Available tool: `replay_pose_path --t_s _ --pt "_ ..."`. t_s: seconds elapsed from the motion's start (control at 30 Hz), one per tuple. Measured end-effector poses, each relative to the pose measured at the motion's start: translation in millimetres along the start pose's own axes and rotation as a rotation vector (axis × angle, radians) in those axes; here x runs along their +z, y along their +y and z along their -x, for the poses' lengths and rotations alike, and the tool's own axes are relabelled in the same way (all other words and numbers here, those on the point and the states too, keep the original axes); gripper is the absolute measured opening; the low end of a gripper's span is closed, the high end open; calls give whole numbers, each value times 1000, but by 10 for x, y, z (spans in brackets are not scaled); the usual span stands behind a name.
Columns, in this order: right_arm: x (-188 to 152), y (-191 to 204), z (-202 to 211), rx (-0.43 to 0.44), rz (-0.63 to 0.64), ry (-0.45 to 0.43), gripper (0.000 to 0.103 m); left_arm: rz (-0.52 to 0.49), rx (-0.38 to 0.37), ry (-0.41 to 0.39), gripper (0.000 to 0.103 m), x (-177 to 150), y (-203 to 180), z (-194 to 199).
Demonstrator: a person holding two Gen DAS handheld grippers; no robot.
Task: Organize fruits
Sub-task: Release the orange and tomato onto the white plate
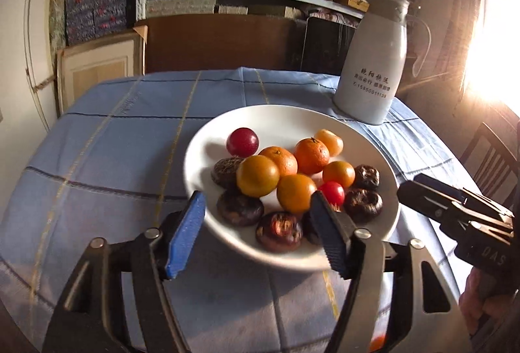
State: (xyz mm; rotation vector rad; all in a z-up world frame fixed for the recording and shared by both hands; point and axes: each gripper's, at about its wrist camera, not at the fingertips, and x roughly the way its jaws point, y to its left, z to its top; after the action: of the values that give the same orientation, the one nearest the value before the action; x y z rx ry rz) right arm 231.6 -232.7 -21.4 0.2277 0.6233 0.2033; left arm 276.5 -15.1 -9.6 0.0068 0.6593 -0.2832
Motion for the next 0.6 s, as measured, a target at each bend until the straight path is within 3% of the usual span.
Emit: replay_pose_path --t_s 0.13,0.27,0.4,0.6 --pt "-270 22 111 -6 11 38 54 16 24 -10 73 -190 51 198" --pt "-429 112 315 -6 36 14 60 23 50 -9 82 -435 96 426" --pt "-614 149 555 19 31 -2 63 15 32 -25 87 -677 72 705" --pt "-861 252 676 54 50 41 63 -58 -11 2 92 -977 -121 907"
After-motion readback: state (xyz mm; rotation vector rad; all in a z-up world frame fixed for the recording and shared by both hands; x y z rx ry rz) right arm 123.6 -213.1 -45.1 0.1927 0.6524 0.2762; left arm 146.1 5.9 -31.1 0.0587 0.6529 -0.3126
